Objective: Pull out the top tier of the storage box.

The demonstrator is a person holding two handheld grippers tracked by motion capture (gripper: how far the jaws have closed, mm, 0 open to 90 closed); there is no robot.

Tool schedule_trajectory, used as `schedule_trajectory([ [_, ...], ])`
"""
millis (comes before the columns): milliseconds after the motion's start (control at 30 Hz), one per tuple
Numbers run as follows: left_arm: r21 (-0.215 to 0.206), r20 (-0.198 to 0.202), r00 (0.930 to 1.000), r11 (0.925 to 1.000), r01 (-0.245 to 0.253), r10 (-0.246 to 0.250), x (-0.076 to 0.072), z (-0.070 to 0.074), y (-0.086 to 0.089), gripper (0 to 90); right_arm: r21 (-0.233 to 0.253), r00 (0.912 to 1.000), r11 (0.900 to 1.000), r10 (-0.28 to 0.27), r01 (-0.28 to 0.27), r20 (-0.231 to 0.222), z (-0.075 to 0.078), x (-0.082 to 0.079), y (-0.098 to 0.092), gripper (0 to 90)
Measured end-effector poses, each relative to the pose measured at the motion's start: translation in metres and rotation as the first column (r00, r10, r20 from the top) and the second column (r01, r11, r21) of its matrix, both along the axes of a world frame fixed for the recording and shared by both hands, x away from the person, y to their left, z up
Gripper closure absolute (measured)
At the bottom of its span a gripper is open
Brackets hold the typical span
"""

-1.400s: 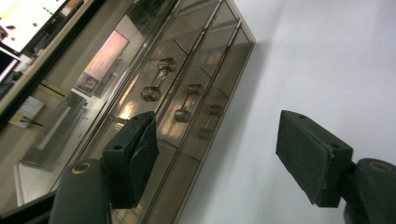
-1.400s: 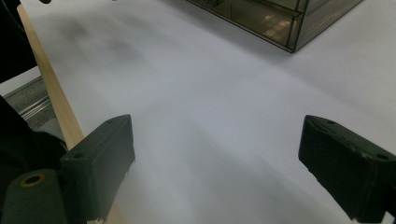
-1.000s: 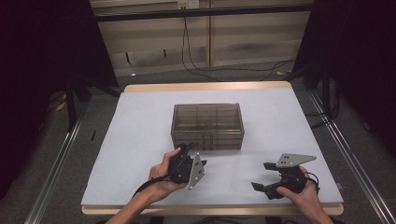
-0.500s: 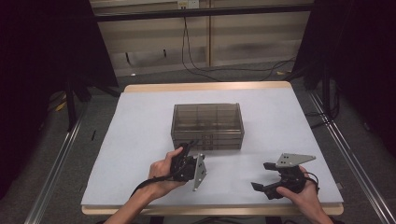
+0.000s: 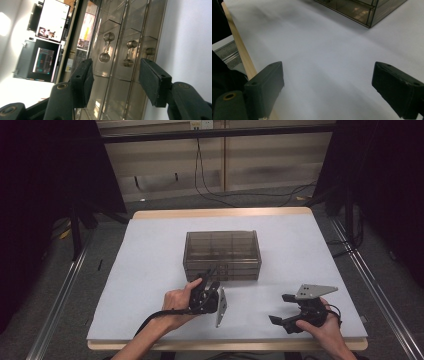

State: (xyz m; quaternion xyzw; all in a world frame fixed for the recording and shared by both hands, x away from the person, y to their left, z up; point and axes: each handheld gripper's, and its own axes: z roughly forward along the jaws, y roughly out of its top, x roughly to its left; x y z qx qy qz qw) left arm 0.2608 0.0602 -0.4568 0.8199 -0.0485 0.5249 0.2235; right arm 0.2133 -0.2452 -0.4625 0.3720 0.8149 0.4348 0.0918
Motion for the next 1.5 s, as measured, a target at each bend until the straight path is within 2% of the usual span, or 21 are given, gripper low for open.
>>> schedule_trajectory([
  [67,-0.002,0.007,1.0000,1.0000,0.001,-0.001,0.000,-0.001,-0.001,47.1,0.000,1.0000,1.000,0.000,0.000,0.000,0.000,0.000,0.000,10.7],
  [100,0.016,0.037,0.9993,0.9999,-0.004,0.004,0.000,-0.003,-0.002,47.7,0.000,1.0000,1.000,0.001,-0.001,0.000,0.000,0.000,0.000,10.7],
  [233,0.032,0.063,0.9980,0.9994,-0.009,0.007,0.001,-0.005,-0.004,52.2,0.001,1.0000,1.000,0.001,-0.001,0.001,0.000,0.000,0.000,10.7],
  [267,0.051,0.087,0.9962,0.9987,-0.006,0.002,0.001,-0.005,-0.005,53.0,0.001,1.0000,1.000,0.001,-0.001,-0.002,0.000,0.000,0.000,10.7],
  [333,0.048,0.088,0.9961,0.9988,-0.008,0.003,0.001,-0.006,-0.006,54.8,0.002,1.0000,1.000,-0.001,0.001,-0.003,0.000,0.000,0.000,10.7],
  [367,0.043,0.099,0.9951,0.9990,-0.009,0.004,0.001,-0.007,-0.007,54.8,0.001,1.0000,1.000,-0.001,0.001,-0.002,0.000,-0.001,0.000,10.7],
  [400,0.055,0.122,0.9925,0.9985,-0.004,-0.003,0.002,-0.007,-0.008,55.0,0.001,1.0000,1.000,-0.001,0.001,-0.002,0.000,-0.001,0.000,10.7],
  [433,0.034,0.148,0.9889,0.9994,-0.011,0.005,0.002,-0.009,-0.008,55.5,0.002,1.0000,1.000,-0.001,0.001,-0.001,0.000,-0.001,0.000,10.7],
  [567,0.047,0.166,0.9861,0.9987,-0.023,0.015,0.003,-0.007,-0.009,56.9,0.000,1.0000,1.000,-0.001,0.001,-0.001,0.000,0.000,0.000,10.7],
  [633,0.065,0.197,0.9804,0.9977,-0.018,0.004,0.004,-0.009,-0.010,58.9,0.001,1.0000,1.000,0.000,0.000,-0.001,0.000,0.000,0.000,10.7],
  [700,0.085,0.193,0.9812,0.9961,-0.026,0.009,0.005,-0.010,-0.011,64.2,0.002,1.0000,1.000,-0.001,0.001,-0.003,0.000,0.000,0.000,10.7],
  [800,0.121,0.212,0.9773,0.9922,-0.031,0.005,0.006,-0.016,-0.012,68.4,0.001,1.0000,1.000,-0.001,0.001,0.000,0.000,-0.001,0.000,10.7],
  [900,0.115,0.216,0.9763,0.9929,-0.034,0.008,0.007,-0.018,-0.013,70.9,0.001,1.0000,1.000,-0.001,0.001,0.000,0.000,0.000,0.000,10.7],
  [1000,0.142,0.216,0.9761,0.9883,-0.057,0.025,0.007,-0.019,-0.015,72.5,0.001,1.0000,1.000,0.000,0.000,-0.001,0.000,0.000,0.000,10.7],
  [1067,0.142,0.215,0.9762,0.9880,-0.060,0.028,0.009,-0.019,-0.017,74.1,0.002,1.0000,1.000,-0.001,0.001,-0.001,0.000,-0.001,0.000,10.7],
  [1133,0.137,0.240,0.9704,0.9887,-0.062,0.028,0.011,-0.017,-0.018,74.2,0.002,1.0000,1.000,0.000,0.000,-0.001,0.000,0.000,0.000,10.7],
  [1167,0.131,0.217,0.9754,0.9890,-0.068,0.038,0.012,-0.016,-0.019,73.7,0.002,1.0000,1.000,0.000,0.000,-0.002,0.000,-0.001,0.000,10.7],
  [1267,0.152,0.231,0.9725,0.9860,-0.069,0.032,0.011,-0.015,-0.022,73.0,0.002,1.0000,1.000,0.000,0.000,-0.001,0.000,0.000,0.000,10.7],
  [1300,0.149,0.211,0.9767,0.9862,-0.072,0.039,0.011,-0.017,-0.024,74.6,0.000,1.0000,1.000,0.000,0.000,0.000,0.000,0.000,0.000,10.7],
  [1433,0.180,0.233,0.9717,0.9803,-0.081,0.037,0.011,-0.017,-0.028,80.0,0.001,1.0000,1.000,0.001,-0.001,-0.001,0.000,-0.001,0.000,10.7],
  [1500,0.171,0.238,0.9703,0.9815,-0.087,0.044,0.011,-0.019,-0.028,80.2,0.001,1.0000,1.000,0.001,-0.001,-0.001,0.000,-0.001,0.000,10.7],
])
